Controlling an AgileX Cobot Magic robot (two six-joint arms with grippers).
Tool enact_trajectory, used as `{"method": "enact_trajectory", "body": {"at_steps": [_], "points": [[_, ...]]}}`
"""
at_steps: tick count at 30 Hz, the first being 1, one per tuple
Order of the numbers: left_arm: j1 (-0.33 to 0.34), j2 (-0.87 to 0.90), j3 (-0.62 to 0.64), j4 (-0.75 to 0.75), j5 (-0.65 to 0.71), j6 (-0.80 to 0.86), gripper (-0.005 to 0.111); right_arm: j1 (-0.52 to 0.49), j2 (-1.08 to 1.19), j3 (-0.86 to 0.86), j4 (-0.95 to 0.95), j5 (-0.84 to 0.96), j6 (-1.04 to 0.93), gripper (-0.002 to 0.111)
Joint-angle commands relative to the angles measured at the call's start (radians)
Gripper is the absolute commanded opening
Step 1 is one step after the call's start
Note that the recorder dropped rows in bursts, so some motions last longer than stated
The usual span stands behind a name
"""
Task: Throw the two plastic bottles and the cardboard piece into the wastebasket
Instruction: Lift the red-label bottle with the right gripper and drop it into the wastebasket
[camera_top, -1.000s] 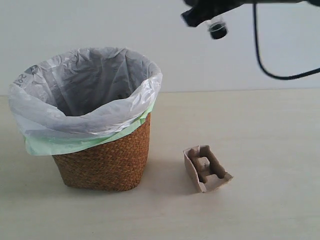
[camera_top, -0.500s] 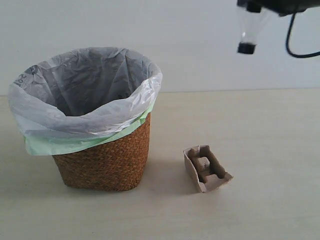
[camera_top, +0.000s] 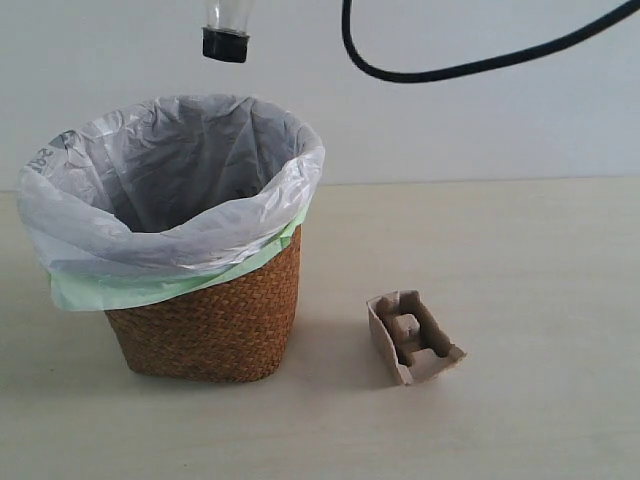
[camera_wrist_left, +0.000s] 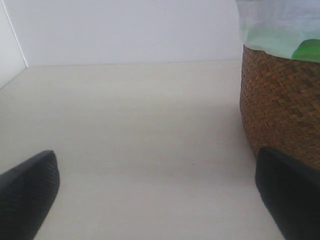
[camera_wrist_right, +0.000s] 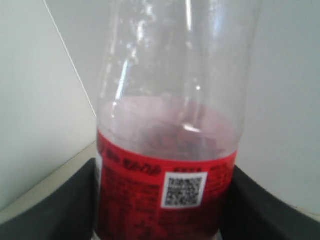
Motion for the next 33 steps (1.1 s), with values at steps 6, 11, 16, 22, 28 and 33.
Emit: {"method": "enact_trajectory", "body": {"at_steps": [6,11,16,22,28,33], "points": [[-0.005,-0.003,-0.004,-0.002,-0.007,-0.009,0.108,-0.108,0.056,0.013,-0.406,0.148,-0.148,0.0],[-0.005,-0.003,-0.004,-0.002,-0.007,-0.009,0.108,-0.272,0.069,-0.002,-0.844,0.258,-0.066,0.0],[-0.005,-0.003,-0.004,-0.002,-0.007,-0.009,0.108,-0.354,0.054,-0.059,-1.287,0.471,0.414,0.0],[-0.005,-0.003,-0.004,-0.002,-0.007,-0.009,0.108,-0.37,0.061,-0.07,-1.126,0.568,0.785,0.0],[-0.005,-0.003,-0.004,-0.002,-0.007,-0.009,0.108,-0.345,0.094,-0.076,-0.086,0.415,0.189,0.0],[-0.005,-0.003,-0.004,-0.002,-0.007,-0.009,0.108,-0.252,0.084,-0.211,0.783,0.441,-0.412,0.014]]}}
